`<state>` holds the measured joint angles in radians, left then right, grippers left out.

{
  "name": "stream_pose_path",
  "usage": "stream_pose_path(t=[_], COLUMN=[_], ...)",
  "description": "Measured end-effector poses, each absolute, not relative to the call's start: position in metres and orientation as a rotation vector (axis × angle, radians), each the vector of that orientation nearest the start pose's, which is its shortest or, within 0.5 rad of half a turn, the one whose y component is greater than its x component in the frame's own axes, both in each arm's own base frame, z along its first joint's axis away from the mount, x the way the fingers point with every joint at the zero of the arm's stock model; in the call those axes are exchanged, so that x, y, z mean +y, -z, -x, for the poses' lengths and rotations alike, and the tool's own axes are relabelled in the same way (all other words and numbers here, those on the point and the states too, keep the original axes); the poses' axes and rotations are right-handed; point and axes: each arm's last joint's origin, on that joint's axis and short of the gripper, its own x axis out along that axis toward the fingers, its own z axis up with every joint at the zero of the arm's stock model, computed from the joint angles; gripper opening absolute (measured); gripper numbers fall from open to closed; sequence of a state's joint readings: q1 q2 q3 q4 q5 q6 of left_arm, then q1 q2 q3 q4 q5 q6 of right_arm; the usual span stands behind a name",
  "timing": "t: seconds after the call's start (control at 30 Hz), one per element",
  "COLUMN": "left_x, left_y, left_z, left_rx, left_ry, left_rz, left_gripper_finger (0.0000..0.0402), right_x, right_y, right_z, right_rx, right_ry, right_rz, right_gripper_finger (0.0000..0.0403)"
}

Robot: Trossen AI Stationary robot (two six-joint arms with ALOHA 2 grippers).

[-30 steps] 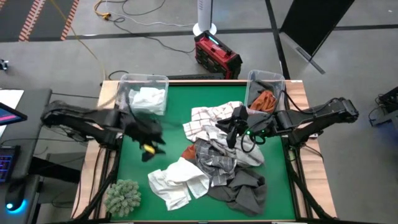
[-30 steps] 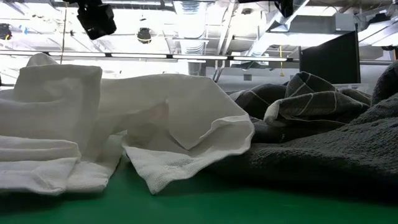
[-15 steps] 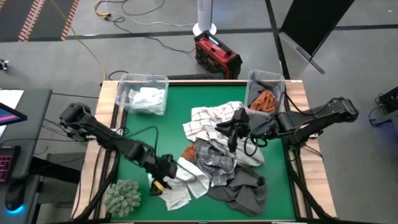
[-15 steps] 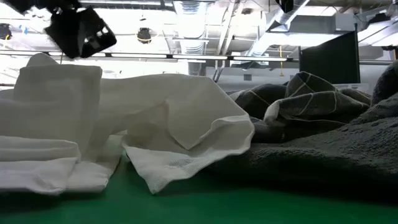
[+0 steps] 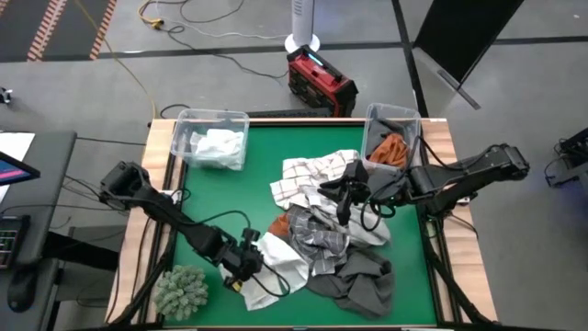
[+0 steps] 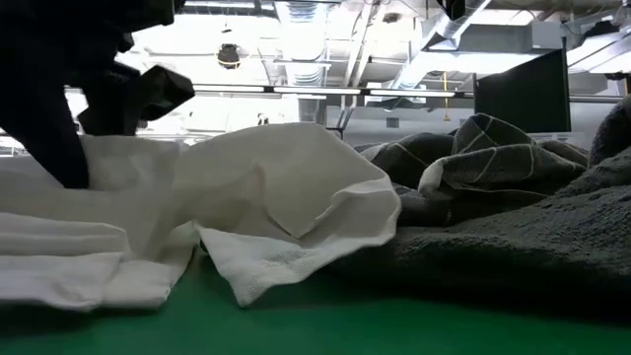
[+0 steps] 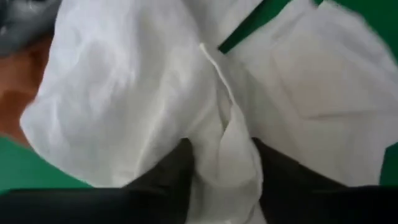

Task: Sort towels by color in basket
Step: Put the white towel into the left transparent bin

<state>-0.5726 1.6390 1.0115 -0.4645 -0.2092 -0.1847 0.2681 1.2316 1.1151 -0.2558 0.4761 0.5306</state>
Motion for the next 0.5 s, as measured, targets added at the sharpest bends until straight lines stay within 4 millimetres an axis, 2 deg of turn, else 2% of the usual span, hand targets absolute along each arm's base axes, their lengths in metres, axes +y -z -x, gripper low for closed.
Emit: stream_pose_path(t=[0.1, 0.13, 0.3, 0.5], left_x=[-0.158, -0.155, -0.137, -0.097], left_y=[-0.187, -0.188, -0.211, -0.277], left_z=[-0.268, -0.267, -0.263, -0.238], left_rx=[1.077, 1.091, 1.054, 0.807], left_ry=[0.184, 0.160, 0.089, -0.076], left_rz=[-0.211, -0.191, -0.078, 0.057], left_gripper_finger=[0.0030, 0.0016, 0.0003, 0.0002], right_x=[0.059, 0.059, 0.059, 0.059], right_y=[-0.350, -0.350, -0.350, -0.350], right_z=[-0.263, -0.263, -0.264, -0.264], right_rx=[0.284, 0.283, 0.282, 0.284], right_ry=[0.288, 0.286, 0.285, 0.282], right_rz=[-0.386, -0.385, -0.375, -0.359], right_gripper_finger=[0.0107, 0.0107, 0.0107, 0.0107])
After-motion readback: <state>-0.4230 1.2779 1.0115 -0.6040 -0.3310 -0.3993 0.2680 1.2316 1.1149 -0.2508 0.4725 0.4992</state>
